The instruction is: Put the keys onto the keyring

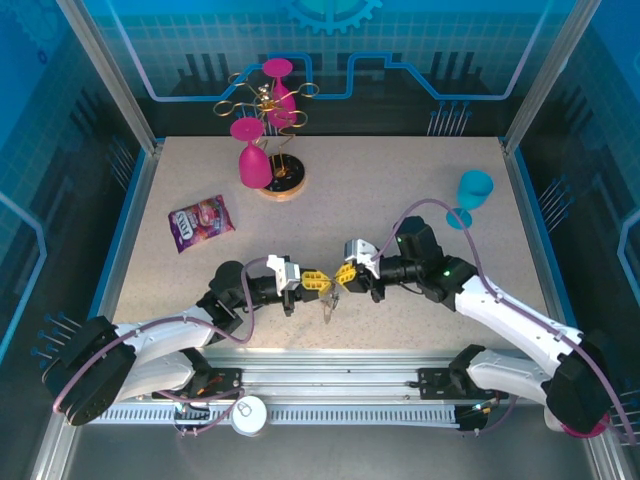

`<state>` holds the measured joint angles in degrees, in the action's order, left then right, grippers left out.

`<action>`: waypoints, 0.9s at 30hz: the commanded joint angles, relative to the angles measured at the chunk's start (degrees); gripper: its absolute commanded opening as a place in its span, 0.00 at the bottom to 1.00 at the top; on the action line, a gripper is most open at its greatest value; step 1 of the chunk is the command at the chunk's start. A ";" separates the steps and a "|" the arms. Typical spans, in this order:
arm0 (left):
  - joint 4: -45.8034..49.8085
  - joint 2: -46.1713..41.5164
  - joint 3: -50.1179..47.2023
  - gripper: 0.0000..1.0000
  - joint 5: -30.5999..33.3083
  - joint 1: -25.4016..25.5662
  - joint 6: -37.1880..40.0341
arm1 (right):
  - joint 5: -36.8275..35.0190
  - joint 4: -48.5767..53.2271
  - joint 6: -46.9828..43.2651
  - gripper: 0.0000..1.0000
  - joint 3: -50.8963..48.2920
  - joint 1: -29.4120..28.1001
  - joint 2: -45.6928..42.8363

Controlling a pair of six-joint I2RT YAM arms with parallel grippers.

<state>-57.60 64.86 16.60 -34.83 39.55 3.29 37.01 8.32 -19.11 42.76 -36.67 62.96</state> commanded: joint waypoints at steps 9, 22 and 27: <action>-4.10 0.82 2.19 0.00 -3.88 0.15 -1.98 | 5.98 -0.11 -0.30 0.00 4.95 -0.51 4.88; -4.50 -0.90 0.11 0.00 -0.94 -0.06 -0.44 | -1.15 0.41 1.81 0.33 -0.66 1.58 -3.81; -6.33 0.17 0.01 0.00 -0.94 -0.29 -1.24 | -1.00 1.17 1.70 0.32 -1.10 1.60 -4.97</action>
<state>-59.46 65.10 17.06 -36.23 39.57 1.80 36.38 8.36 -17.76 42.68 -35.81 58.65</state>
